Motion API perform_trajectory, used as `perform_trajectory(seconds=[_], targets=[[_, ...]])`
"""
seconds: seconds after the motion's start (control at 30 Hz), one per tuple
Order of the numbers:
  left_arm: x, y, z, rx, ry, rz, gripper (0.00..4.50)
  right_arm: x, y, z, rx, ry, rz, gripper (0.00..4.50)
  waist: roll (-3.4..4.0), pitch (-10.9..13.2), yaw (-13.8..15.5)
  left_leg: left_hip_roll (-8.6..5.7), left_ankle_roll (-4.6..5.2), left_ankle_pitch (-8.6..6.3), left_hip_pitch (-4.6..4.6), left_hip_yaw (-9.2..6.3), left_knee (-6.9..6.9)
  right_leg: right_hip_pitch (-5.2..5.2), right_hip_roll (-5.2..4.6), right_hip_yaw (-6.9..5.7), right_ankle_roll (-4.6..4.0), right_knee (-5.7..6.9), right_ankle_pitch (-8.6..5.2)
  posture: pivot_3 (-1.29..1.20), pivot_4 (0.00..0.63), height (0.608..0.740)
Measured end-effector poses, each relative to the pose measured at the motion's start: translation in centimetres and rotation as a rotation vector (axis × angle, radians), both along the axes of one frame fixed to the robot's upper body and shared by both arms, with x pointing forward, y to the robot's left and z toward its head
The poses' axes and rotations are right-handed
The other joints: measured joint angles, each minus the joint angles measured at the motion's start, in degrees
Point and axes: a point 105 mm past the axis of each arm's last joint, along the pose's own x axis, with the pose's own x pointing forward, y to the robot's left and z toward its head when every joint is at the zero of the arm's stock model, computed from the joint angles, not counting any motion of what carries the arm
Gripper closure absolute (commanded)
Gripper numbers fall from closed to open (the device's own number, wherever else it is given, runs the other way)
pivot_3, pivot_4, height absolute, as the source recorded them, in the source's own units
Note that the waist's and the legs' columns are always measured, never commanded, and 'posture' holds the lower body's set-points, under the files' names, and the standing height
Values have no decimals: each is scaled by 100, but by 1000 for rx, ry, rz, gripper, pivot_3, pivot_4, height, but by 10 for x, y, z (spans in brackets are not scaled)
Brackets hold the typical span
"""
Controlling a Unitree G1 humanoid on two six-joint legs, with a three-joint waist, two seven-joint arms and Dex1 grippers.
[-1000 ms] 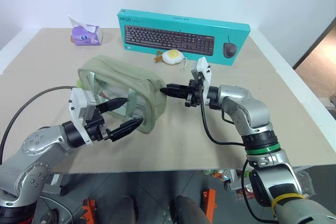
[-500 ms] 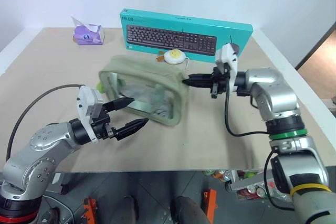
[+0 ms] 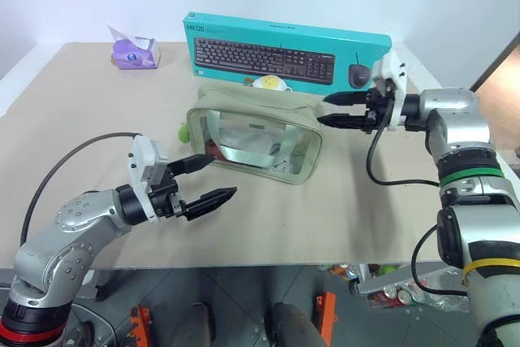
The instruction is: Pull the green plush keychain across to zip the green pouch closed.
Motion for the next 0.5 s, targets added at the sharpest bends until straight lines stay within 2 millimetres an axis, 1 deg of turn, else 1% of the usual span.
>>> perform_trajectory(seconds=[0.03,0.17,0.23,0.3,0.33,0.37,0.43,0.47,0.5], targets=[[0,0,0,0,0,-1,0,-1,-4,4,24,-6,-15,36,0,0,1,-1,0,0,0,0,0,0,-1,0,1,0,0,0,150,740],[0,-2,-1,2,3,-13,0,-12,-25,16,99,-26,-102,36,0,0,14,-10,0,0,-2,-1,1,3,-9,0,7,0,-4,0,150,740],[0,-3,0,2,-1,-26,0,-25,-33,18,129,-22,-137,36,0,0,20,-11,0,0,-4,-2,-1,2,-10,0,10,0,-5,0,150,740],[1,-3,2,3,-2,-30,0,-46,-24,13,135,1,-122,36,1,-1,22,-9,2,-3,-3,-11,-2,4,-6,-3,10,2,-8,0,150,740],[2,-3,3,3,-4,-37,0,-60,-11,2,109,17,-100,36,1,-2,15,-6,3,-4,-3,-14,-2,4,-2,-4,10,4,-8,0,150,740],[2,-3,3,3,-6,-42,0,-65,-4,-4,103,33,-80,36,1,-2,-11,-1,1,-5,1,-13,0,4,3,-3,13,4,-11,0,150,740],[1,-6,5,6,-10,-66,0,-78,11,-24,100,74,-76,36,2,-2,-15,2,1,-4,4,-14,3,6,8,-3,34,7,-23,0,150,740],[1,-7,4,6,-8,-69,0,-82,18,-30,104,96,-62,36,7,1,-19,3,-1,-3,5,-11,5,4,9,0,38,7,-20,0,150,740],[1,-8,3,7,-5,-79,0,-84,22,-32,103,103,-65,36,16,6,-19,0,-5,5,5,-7,6,3,6,3,43,7,-12,0,150,740]])
